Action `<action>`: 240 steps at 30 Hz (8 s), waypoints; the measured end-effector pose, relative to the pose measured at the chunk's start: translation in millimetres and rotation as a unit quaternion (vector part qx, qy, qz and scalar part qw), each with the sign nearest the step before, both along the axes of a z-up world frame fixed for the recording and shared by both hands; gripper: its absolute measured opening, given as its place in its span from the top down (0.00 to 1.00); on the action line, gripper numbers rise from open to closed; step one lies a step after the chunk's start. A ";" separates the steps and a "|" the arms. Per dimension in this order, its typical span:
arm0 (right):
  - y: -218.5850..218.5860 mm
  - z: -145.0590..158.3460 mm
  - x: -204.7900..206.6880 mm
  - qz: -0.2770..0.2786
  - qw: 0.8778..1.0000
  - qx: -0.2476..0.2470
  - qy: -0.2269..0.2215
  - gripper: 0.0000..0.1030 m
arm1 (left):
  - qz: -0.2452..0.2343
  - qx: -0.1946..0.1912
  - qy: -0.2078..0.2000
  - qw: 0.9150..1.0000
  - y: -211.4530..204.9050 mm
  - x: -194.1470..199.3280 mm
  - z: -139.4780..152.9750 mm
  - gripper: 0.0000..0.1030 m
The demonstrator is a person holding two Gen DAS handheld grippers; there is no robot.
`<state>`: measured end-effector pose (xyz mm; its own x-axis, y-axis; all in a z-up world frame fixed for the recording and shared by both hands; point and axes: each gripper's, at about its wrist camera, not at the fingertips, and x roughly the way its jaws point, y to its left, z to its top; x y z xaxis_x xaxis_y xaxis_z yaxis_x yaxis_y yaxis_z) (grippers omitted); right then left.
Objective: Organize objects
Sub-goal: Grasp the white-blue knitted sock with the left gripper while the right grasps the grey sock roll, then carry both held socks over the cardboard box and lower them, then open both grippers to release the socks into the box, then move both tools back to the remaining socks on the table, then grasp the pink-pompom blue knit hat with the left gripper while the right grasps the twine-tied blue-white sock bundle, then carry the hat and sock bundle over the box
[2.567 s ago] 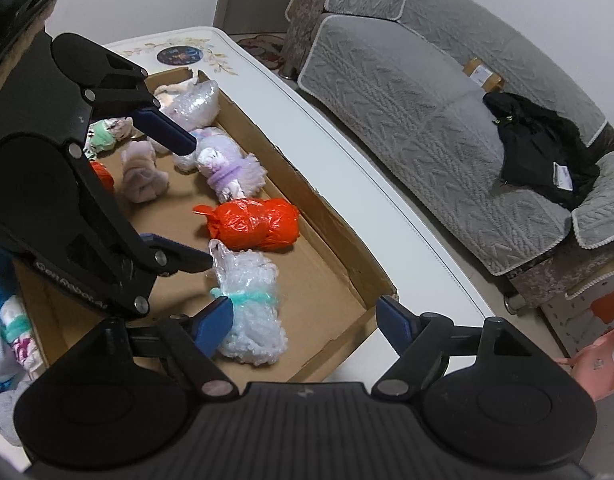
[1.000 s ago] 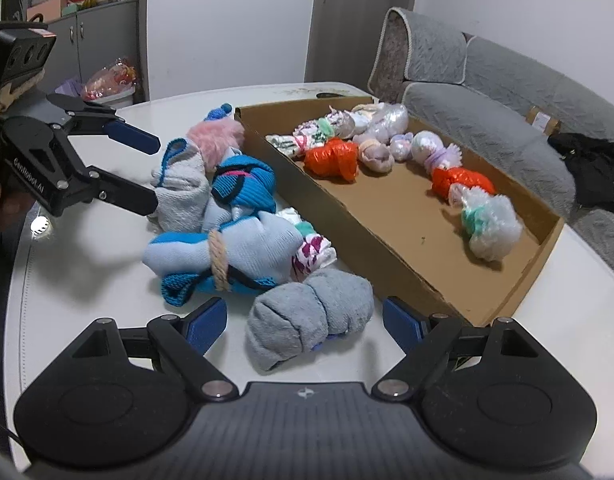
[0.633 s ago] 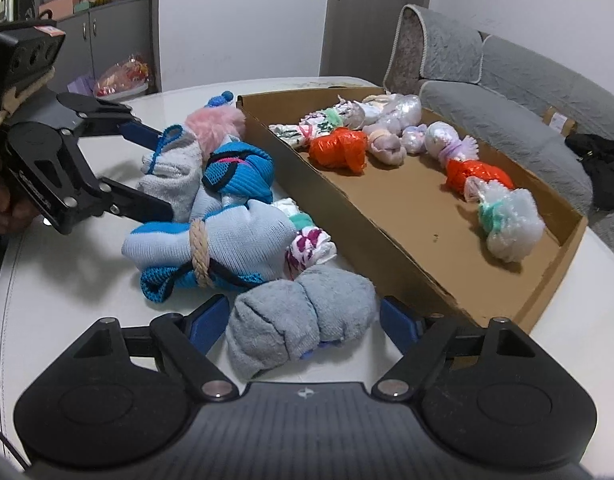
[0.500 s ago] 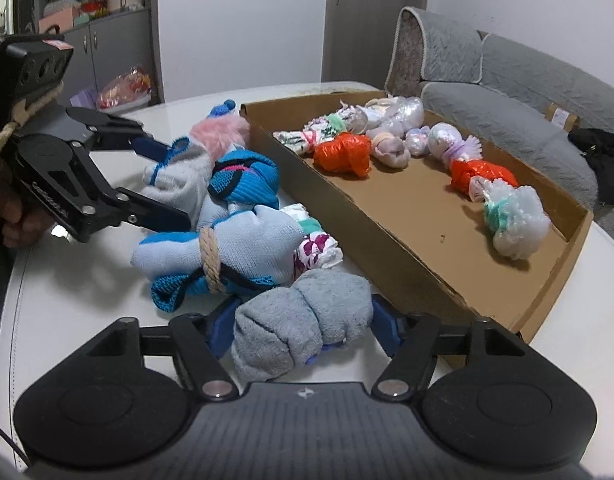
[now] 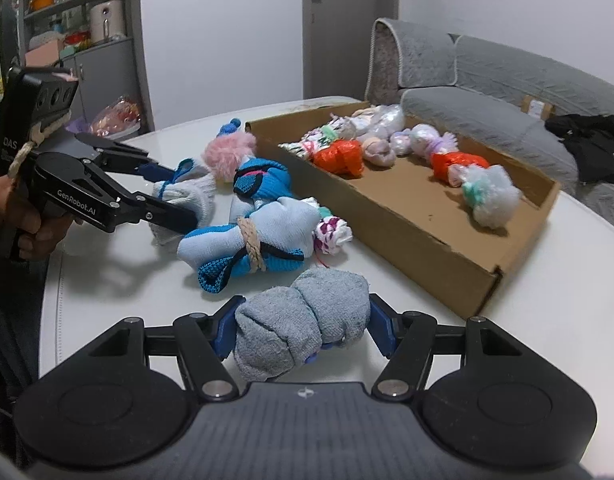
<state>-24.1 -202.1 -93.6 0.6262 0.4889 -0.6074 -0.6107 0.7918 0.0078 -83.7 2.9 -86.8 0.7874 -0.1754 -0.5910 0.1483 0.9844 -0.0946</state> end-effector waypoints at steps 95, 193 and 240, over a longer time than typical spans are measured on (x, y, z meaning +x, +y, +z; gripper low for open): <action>5.9 18.2 210.6 0.009 0.987 -0.158 0.038 0.33 | -0.163 0.183 0.030 0.969 -48.6 258.1 19.3 0.20; 67.3 -7.5 6.0 -0.051 0.998 0.027 -0.005 0.17 | -0.056 0.051 0.028 0.997 40.2 57.6 -13.2 0.40; -8.3 85.7 32.7 -0.073 0.993 0.007 -0.091 0.37 | -0.089 0.098 -0.028 0.991 32.1 112.5 70.0 0.55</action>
<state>8.5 -210.3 -7.9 0.7903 0.3919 -0.4710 -0.4811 0.8729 -0.0809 28.8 34.9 -16.8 0.7862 -0.2018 -0.5841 0.3217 0.9407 0.1080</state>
